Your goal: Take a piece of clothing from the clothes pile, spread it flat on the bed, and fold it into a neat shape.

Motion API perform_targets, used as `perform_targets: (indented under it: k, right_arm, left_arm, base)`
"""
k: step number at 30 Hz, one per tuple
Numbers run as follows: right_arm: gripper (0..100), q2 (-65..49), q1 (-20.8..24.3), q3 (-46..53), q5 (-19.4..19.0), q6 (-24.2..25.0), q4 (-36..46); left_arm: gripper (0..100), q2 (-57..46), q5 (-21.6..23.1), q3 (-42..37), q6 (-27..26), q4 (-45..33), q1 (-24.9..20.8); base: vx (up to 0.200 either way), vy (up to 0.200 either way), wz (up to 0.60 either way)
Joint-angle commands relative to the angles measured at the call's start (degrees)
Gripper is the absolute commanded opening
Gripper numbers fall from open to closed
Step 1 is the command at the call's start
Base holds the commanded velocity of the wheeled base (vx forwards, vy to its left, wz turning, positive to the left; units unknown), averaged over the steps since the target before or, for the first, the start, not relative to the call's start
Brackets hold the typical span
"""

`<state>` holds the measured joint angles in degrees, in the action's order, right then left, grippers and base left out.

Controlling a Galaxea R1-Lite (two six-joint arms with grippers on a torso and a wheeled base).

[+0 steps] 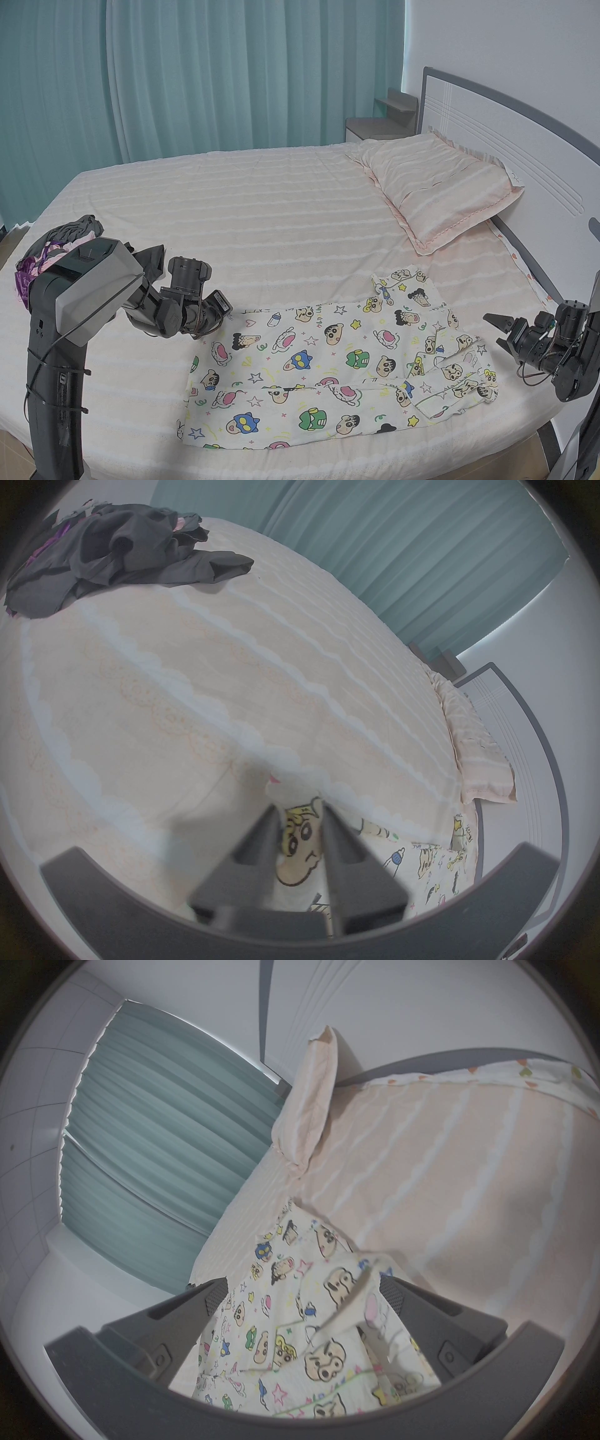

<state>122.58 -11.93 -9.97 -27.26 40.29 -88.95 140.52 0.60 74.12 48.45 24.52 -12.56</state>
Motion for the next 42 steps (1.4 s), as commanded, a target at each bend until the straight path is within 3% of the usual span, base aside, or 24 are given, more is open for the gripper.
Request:
perform_targets:
  k: [1, 4, 5, 8, 16, 31, 42]
  right_arm:
    - [100, -0.9, 1.7, -3.7, 0.5, -0.4, -0.1]
    - [100, -0.9, 2.4, -5.8, 0.5, -0.4, 1.0]
    - [100, -0.6, 3.7, -13.1, 0.6, -0.6, 9.0]
    - [100, 0.1, 4.1, -20.6, 0.8, -0.6, 16.4]
    - [100, 8.1, 5.8, -38.5, 1.9, -2.9, 30.5]
    - [100, 21.2, 12.1, -60.3, 11.2, -8.7, 44.8]
    - [100, 25.3, 15.9, -67.6, 13.0, -15.2, 50.1]
  left_arm:
    - [0, -0.2, -0.2, 0.0, 1.1, 0.1, 0.3]
    - [0, -0.3, -0.2, 0.1, 1.9, 0.1, 0.3]
    - [0, -0.5, -1.5, 0.1, 4.1, 1.1, 0.5]
    - [0, -0.6, -3.4, -0.5, 5.4, 4.3, 0.7]
    - [0, -1.1, -4.4, -2.0, 5.9, 7.0, 0.8]
    - [0, -1.4, -3.9, -3.5, 6.2, 7.2, 0.3]
    - [0, -1.4, -3.9, -3.6, 6.2, 7.2, 0.2]
  base:
    - [0.0, 0.0, 0.0]
    - [0.0, 0.0, 0.0]
    - [0.0, 0.0, 0.0]
    - [0.0, 0.0, 0.0]
    - [0.0, 0.0, 0.0]
    - [0.0, 0.0, 0.0]
    - [0.0, 0.0, 0.0]
